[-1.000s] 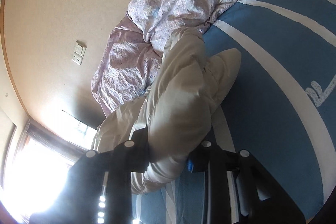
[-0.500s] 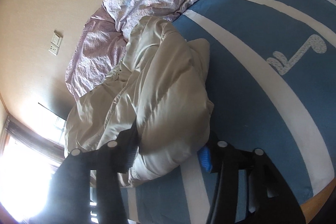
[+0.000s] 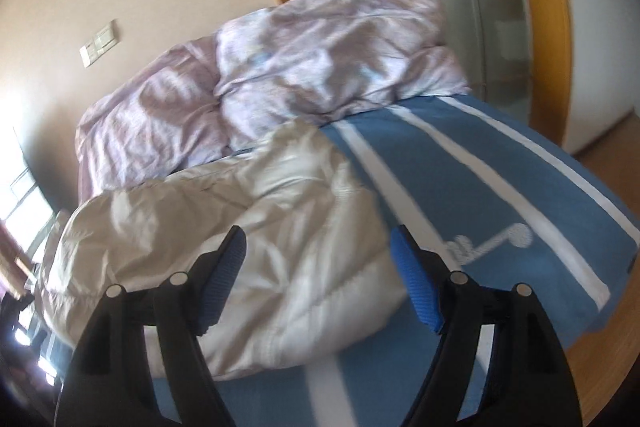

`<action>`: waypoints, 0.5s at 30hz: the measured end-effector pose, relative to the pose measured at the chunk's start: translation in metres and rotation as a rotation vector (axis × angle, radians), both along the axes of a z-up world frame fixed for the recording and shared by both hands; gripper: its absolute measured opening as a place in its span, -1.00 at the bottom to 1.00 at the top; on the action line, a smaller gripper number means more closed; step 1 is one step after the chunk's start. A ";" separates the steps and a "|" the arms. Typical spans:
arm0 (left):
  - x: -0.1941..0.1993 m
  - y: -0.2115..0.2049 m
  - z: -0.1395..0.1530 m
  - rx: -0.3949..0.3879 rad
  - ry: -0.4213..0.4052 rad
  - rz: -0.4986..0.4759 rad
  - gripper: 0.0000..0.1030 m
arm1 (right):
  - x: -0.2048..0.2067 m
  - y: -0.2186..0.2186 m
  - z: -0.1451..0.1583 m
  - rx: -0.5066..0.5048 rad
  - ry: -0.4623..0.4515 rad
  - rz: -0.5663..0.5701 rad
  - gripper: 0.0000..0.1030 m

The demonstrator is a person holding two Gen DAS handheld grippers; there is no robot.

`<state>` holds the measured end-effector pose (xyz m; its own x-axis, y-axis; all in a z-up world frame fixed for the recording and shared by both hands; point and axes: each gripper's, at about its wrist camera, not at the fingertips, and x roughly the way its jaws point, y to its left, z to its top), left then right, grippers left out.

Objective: Fold large clothes

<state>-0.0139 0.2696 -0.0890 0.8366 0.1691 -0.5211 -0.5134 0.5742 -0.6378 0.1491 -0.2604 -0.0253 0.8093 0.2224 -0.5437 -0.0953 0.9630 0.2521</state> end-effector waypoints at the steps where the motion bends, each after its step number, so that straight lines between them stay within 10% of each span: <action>1: 0.000 -0.001 0.000 -0.004 -0.002 -0.006 0.85 | 0.000 0.009 0.000 -0.014 -0.004 0.024 0.46; 15: 0.013 -0.017 -0.004 -0.012 0.015 -0.085 0.85 | -0.015 0.106 -0.019 -0.200 -0.030 0.230 0.38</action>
<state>-0.0010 0.2524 -0.0932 0.8397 0.0914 -0.5353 -0.4726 0.6087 -0.6373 0.1341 -0.1543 -0.0440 0.7662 0.2925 -0.5722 -0.3212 0.9455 0.0533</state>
